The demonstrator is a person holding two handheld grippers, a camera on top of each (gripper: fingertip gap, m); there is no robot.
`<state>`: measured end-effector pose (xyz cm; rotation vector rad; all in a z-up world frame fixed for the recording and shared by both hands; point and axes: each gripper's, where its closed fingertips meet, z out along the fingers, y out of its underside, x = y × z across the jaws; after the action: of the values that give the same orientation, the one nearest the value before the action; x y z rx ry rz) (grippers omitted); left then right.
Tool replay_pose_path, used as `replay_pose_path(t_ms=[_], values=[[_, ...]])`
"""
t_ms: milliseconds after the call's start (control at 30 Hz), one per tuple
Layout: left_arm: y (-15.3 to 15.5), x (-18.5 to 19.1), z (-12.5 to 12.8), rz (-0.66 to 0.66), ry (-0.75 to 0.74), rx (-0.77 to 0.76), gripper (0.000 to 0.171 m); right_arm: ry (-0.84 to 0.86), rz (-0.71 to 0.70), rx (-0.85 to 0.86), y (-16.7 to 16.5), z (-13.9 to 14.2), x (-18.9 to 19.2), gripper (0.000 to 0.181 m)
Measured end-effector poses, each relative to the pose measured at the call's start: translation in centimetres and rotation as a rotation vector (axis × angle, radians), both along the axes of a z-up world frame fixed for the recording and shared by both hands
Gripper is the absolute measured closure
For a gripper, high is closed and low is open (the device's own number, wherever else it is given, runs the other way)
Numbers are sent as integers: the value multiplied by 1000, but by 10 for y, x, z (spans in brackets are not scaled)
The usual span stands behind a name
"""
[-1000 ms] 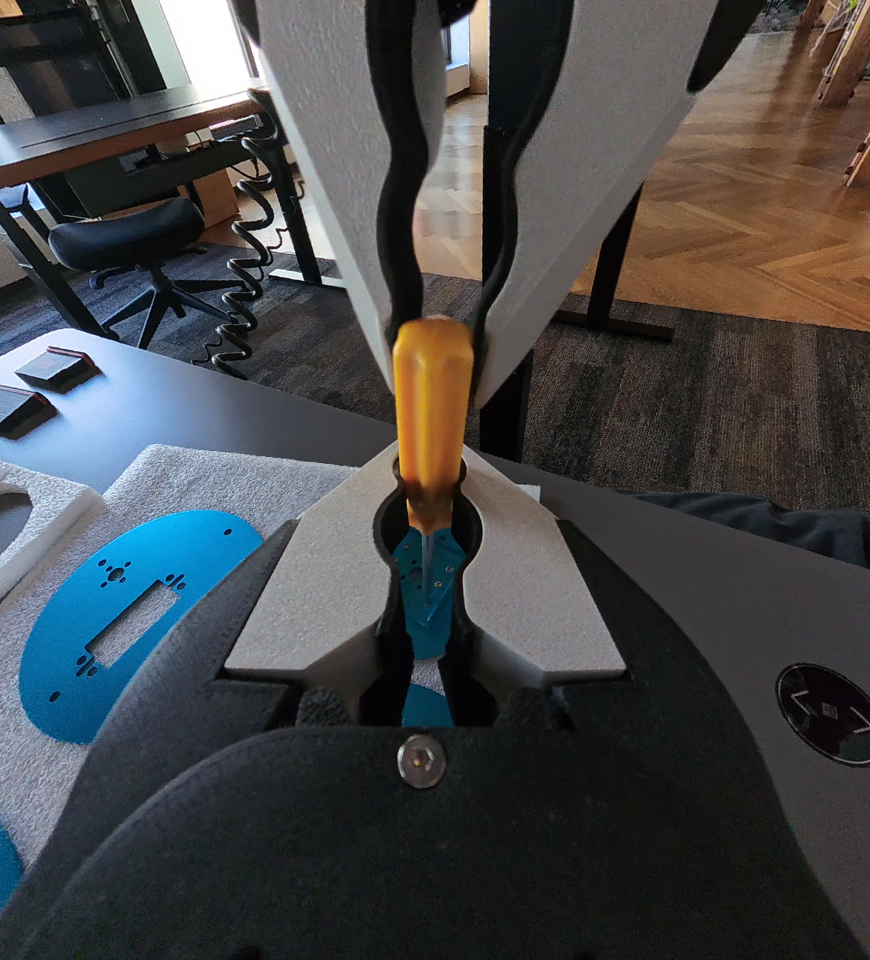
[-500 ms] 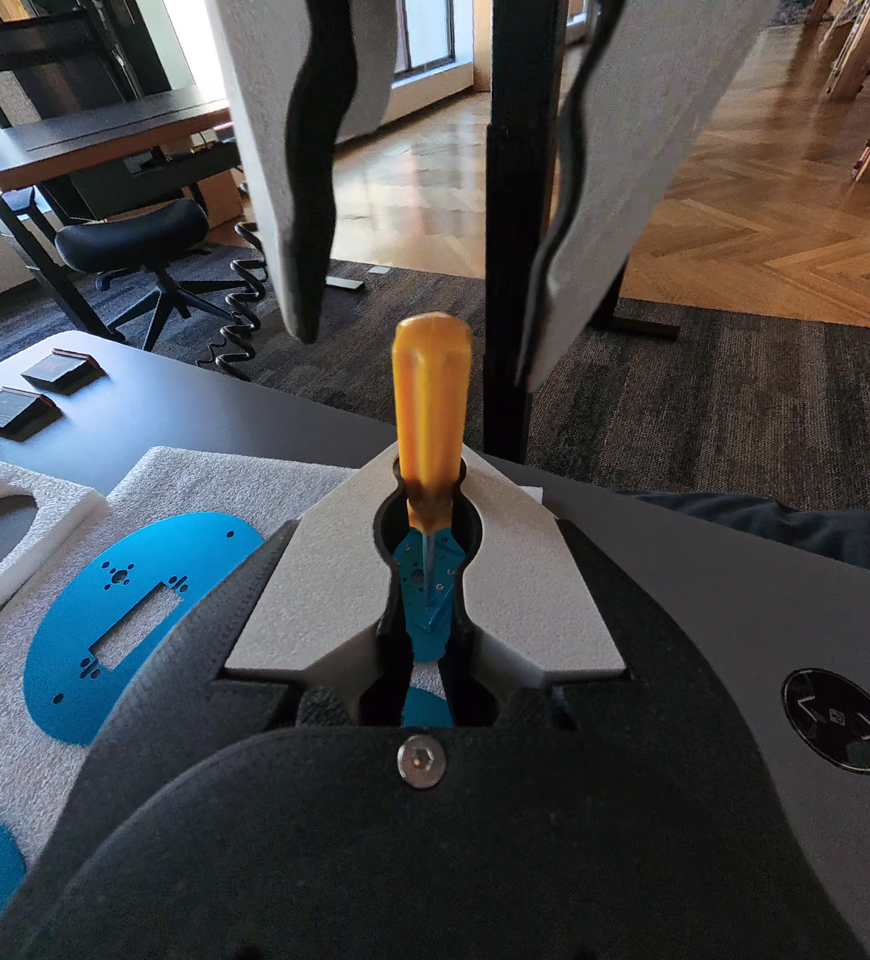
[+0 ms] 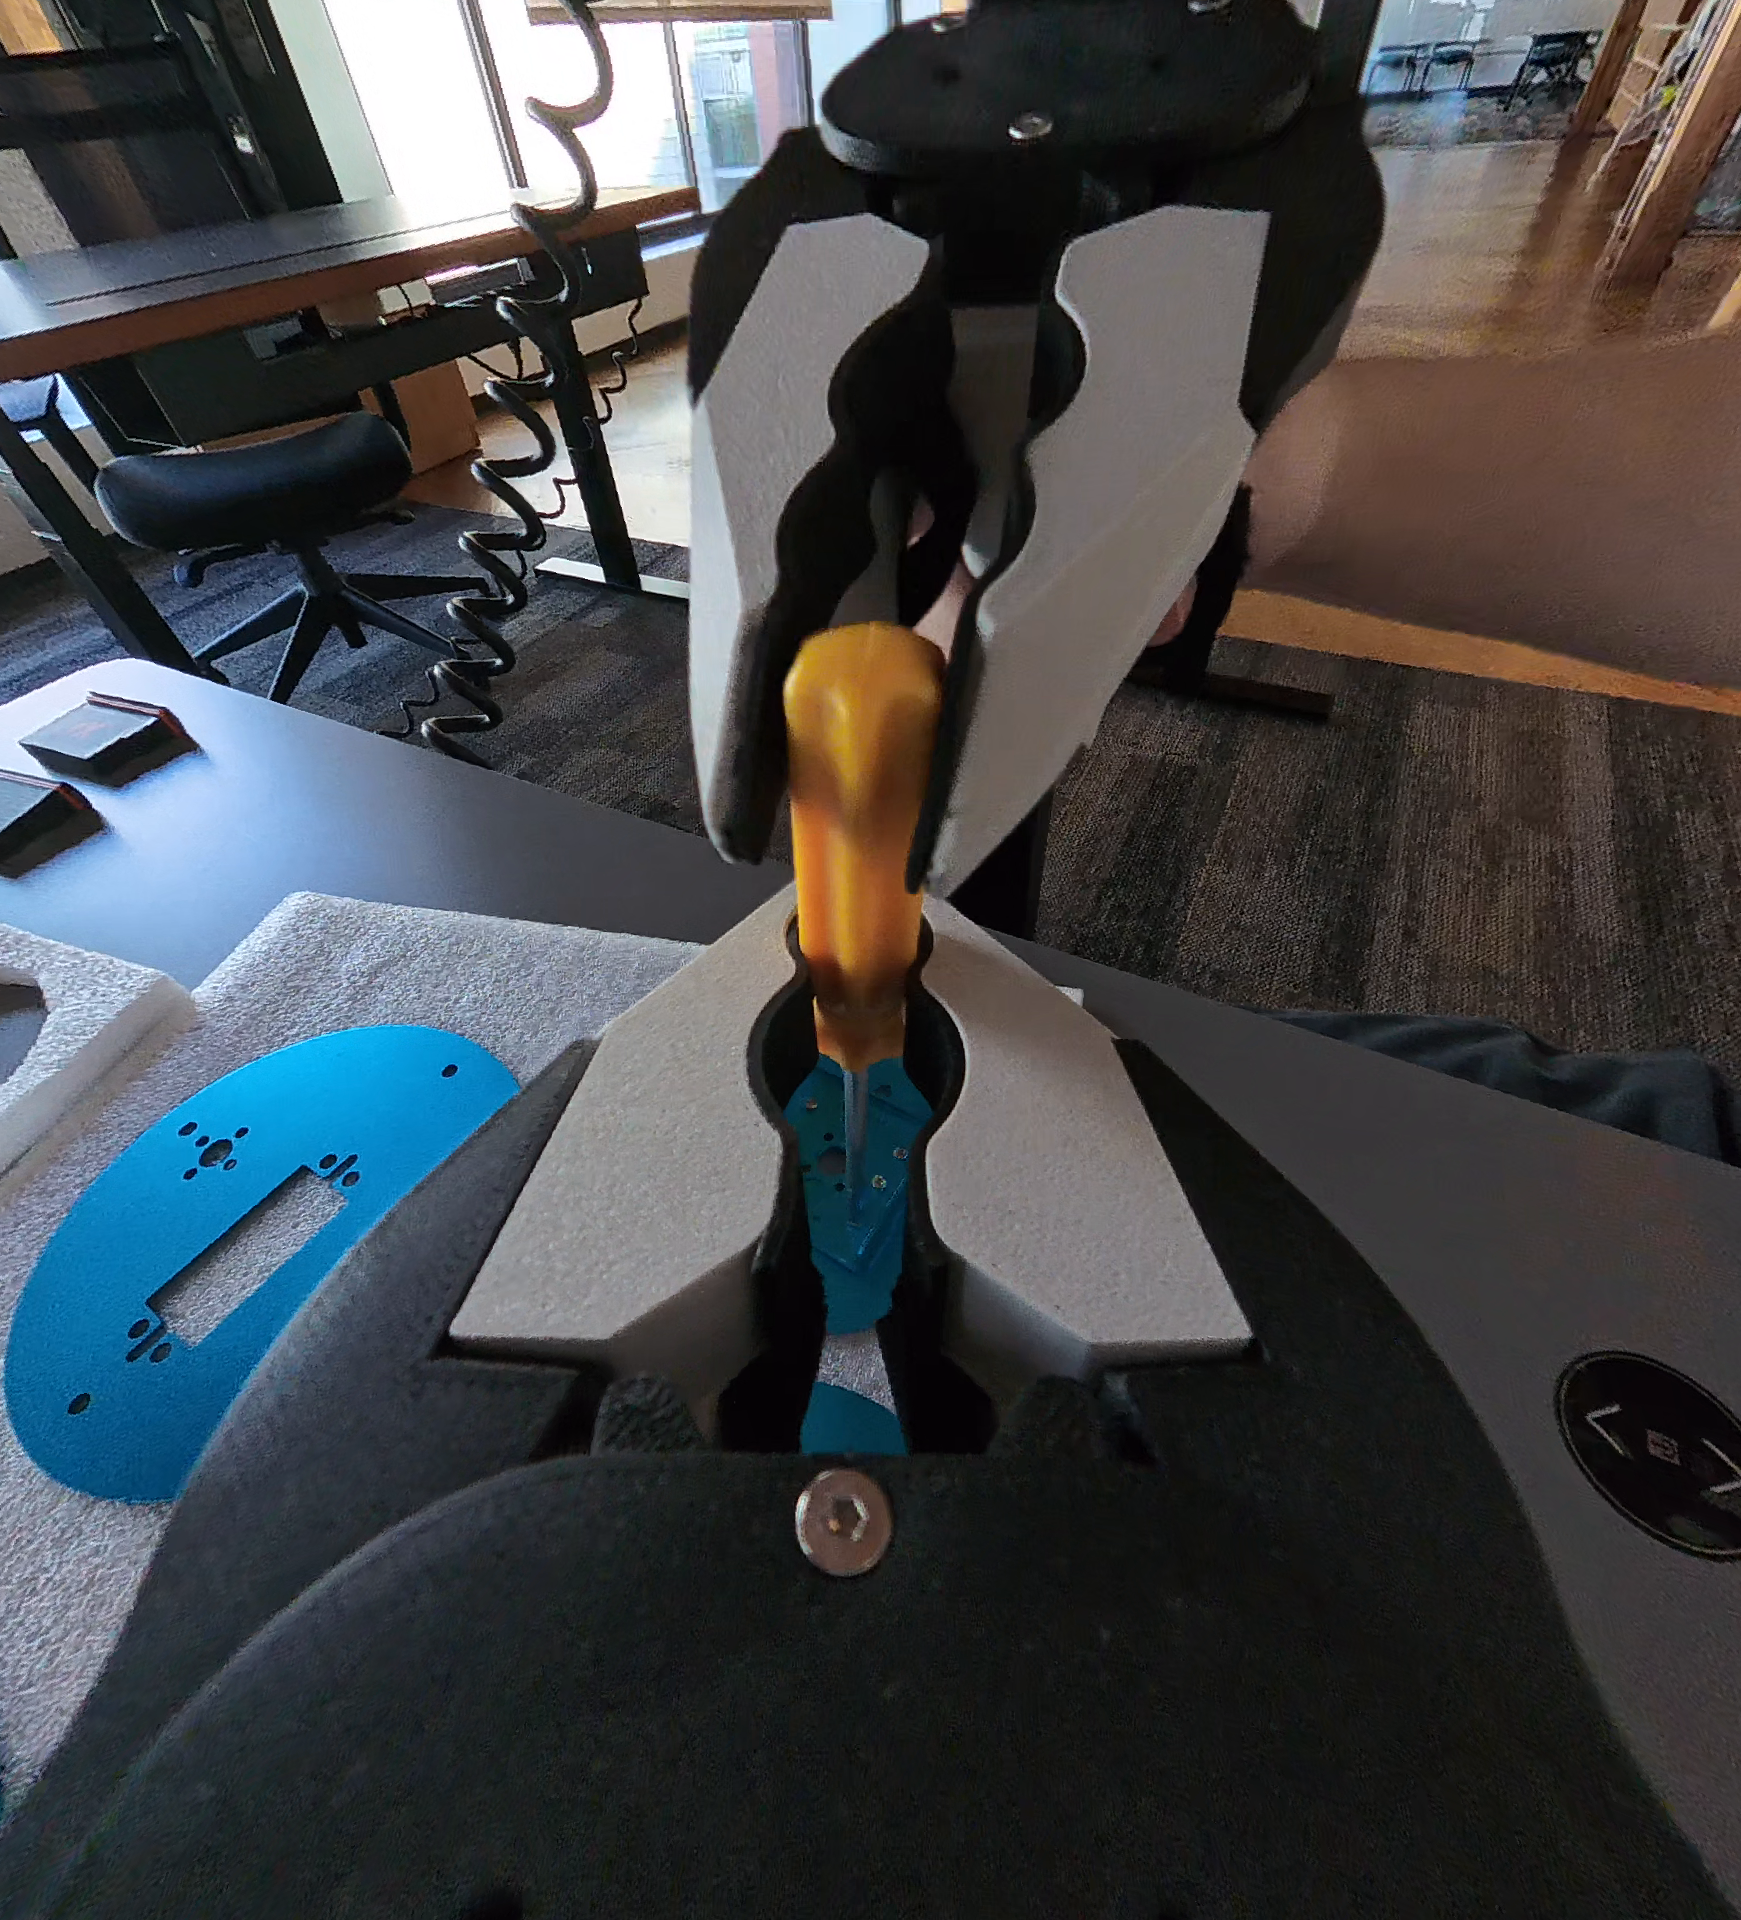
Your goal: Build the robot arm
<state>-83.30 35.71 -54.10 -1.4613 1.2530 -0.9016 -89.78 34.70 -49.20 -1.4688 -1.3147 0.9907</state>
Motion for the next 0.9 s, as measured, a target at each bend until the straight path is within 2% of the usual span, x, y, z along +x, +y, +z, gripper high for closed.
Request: replay_pose_path(t_ms=[100, 200, 267, 367, 433, 467, 533, 600, 700, 900], values=[[2, -1, -1, 4, 6, -2, 163, 22, -143, 22, 4, 0, -2, 164], [6, -2, -2, 25, 20, 7, 162, 77, -392, 51, 11, 0, -2, 164], [7, -1, -2, 26, 13, -9, 162, 115, -511, 68, 14, 0, 0, 164], [6, 0, -3, 17, 12, -3, 162, 92, -501, 78, 11, 1, 0, 164], [6, 2, -3, 6, 15, 0, 163, 53, -402, 75, 9, 2, -1, 162], [6, 3, -3, 4, 18, 3, 163, 45, -350, 89, 9, 3, -2, 154], [6, 4, -3, -9, 21, 1, 163, 35, -227, 85, 4, 0, -5, 163], [6, 4, -3, -11, 23, 3, 162, 34, -171, 46, 3, -4, -6, 164], [10, 4, -3, 6, 22, -10, 162, 59, -244, 29, 8, -5, -5, 164], [10, 10, -4, 17, 31, -3, 162, 140, -688, 104, 16, -3, 7, 164]])
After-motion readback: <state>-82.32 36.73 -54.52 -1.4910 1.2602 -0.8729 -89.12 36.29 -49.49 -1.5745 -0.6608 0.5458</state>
